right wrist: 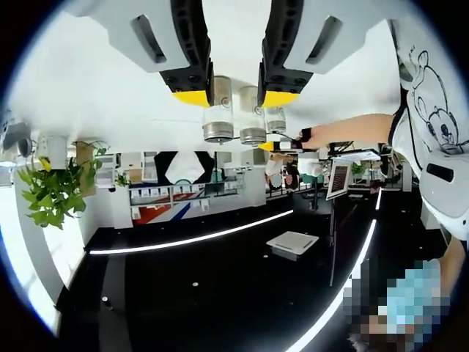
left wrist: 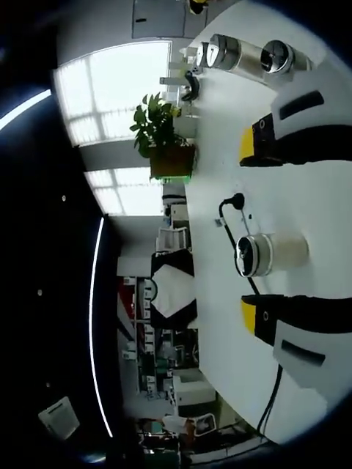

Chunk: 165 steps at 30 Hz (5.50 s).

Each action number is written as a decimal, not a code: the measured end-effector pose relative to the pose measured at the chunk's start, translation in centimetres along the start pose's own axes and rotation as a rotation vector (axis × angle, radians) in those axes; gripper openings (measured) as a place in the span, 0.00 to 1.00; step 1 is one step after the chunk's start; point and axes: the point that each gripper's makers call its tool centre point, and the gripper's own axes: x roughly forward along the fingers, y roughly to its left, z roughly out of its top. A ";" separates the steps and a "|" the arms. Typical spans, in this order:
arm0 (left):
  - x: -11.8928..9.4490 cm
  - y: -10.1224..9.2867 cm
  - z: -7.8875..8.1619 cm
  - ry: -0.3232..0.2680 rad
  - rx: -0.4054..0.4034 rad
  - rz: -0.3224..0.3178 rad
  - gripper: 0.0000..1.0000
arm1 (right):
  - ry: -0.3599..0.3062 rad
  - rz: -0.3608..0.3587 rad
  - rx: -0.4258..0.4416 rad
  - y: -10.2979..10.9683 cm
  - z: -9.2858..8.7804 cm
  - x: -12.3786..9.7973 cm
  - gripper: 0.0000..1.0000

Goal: Rotate the seasoning bottle until the label or dispensing opening points toward the visible target arrow and the bottle remains upright within the marked orientation range

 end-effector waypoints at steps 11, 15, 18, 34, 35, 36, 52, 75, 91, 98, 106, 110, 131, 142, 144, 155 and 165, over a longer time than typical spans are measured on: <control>1.2 0.9 -0.9 -0.031 0.003 0.035 0.67 | 0.009 -0.009 0.007 -0.2 -0.6 -0.1 0.20; 1.9 1.0 -1.5 -0.003 0.021 0.051 0.67 | 0.011 -0.008 0.009 -0.2 -0.7 0.0 0.20; 2.1 1.1 -1.5 -0.006 0.031 0.062 0.64 | 0.012 -0.008 0.007 -0.2 -0.6 0.1 0.19; 3.1 1.7 -2.4 0.022 0.052 0.068 0.51 | 0.028 -0.019 -0.003 -0.3 -0.8 0.1 0.17; 3.0 1.5 -2.3 0.018 0.046 0.063 0.49 | 0.027 -0.020 -0.001 -0.4 -0.9 0.0 0.16; 3.1 1.5 -2.3 0.018 0.038 0.061 0.48 | 0.028 -0.022 0.000 -0.4 -0.9 0.0 0.16; 3.5 1.9 -2.0 0.005 0.082 0.088 0.41 | 0.029 -0.019 -0.012 -0.4 -0.7 -0.1 0.16; 3.6 2.5 -2.8 0.026 0.062 0.078 0.34 | 0.019 -0.028 -0.001 -0.4 -0.8 -0.6 0.16; 0.9 0.5 -1.1 0.014 0.072 0.005 0.34 | 0.002 -0.012 -0.011 0.5 0.0 -0.7 0.14; -1.0 0.2 -0.4 -0.004 0.059 -0.018 0.34 | -0.008 0.005 -0.018 1.2 0.4 -0.7 0.14; -3.0 -1.0 -0.5 0.023 0.088 -0.082 0.33 | -0.006 0.019 -0.012 1.7 0.1 -0.5 0.14; -4.0 -1.6 -0.4 0.031 0.106 -0.111 0.34 | -0.006 0.025 -0.014 2.1 0.1 -0.5 0.14; -8.0 -5.2 -1.1 0.048 0.077 -0.196 0.34 | -0.033 0.037 0.001 2.9 0.2 -1.1 0.13; -9.1 -5.6 -1.8 0.055 0.067 -0.192 0.34 | -0.036 0.043 0.002 3.1 0.0 -1.2 0.13; -9.3 -5.8 -2.0 0.062 0.073 -0.198 0.34 | -0.033 0.044 0.002 3.2 0.0 -1.2 0.13; -10.6 -6.3 -3.2 0.067 0.065 -0.202 0.34 | -0.045 0.049 0.005 3.2 0.3 -1.5 0.08; -11.3 -7.0 -3.6 0.067 0.073 -0.202 0.33 | -0.029 0.069 0.009 3.3 -0.1 -1.2 0.08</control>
